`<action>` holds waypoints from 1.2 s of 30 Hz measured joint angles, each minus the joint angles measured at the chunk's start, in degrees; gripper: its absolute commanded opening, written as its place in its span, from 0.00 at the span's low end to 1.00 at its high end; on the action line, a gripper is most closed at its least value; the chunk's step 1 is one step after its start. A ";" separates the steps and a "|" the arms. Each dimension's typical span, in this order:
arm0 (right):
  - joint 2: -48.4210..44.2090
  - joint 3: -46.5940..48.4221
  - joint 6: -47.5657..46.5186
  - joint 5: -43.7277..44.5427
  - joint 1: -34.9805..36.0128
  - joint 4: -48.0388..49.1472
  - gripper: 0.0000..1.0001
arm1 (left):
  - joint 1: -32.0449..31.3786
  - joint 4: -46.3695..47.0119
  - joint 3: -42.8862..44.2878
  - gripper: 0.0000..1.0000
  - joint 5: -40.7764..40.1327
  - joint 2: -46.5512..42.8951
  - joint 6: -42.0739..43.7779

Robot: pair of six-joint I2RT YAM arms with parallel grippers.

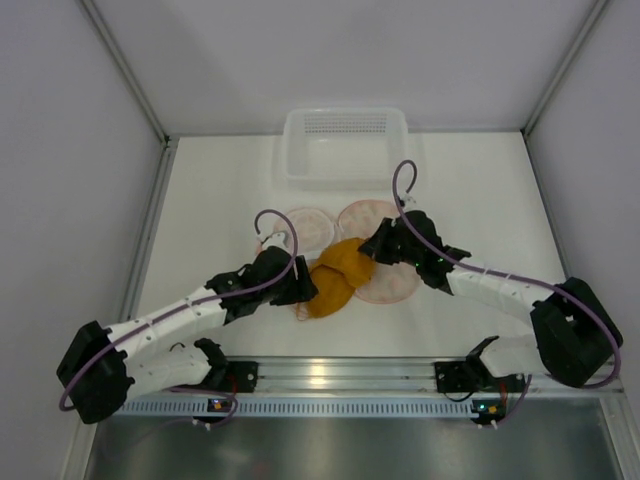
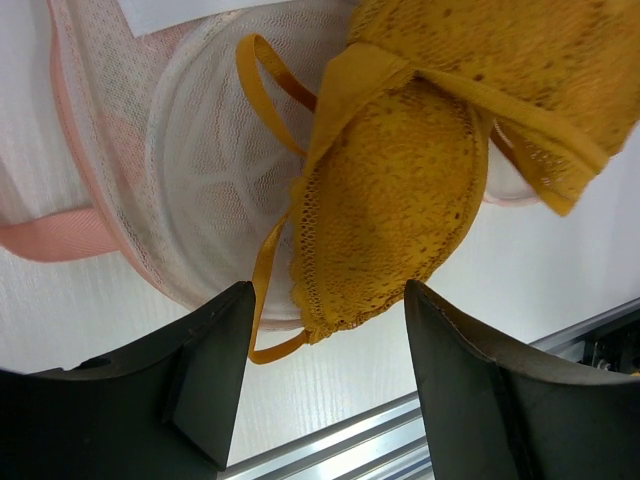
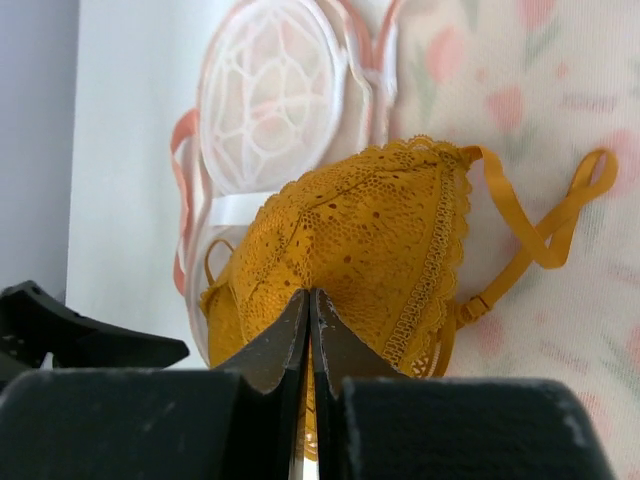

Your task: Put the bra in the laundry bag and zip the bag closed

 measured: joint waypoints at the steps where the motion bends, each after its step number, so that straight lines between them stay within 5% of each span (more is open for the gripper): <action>1: -1.27 0.61 -0.81 0.70 0.00 -0.81 0.00 | 0.00 0.09 0.00 0.67 -0.02 0.22 0.00; 21: -6.38 5.79 -14.10 19.71 -0.50 -18.78 0.00 | -7.39 4.09 7.54 0.72 -1.36 6.25 6.05; 30: -6.38 5.84 -15.58 20.57 -1.60 -19.45 0.00 | -8.24 6.91 3.82 0.73 -10.69 2.60 -5.42; 36: -6.38 5.55 -15.63 19.61 -1.60 -19.37 0.00 | -8.24 14.73 1.38 0.71 -13.07 8.35 -11.63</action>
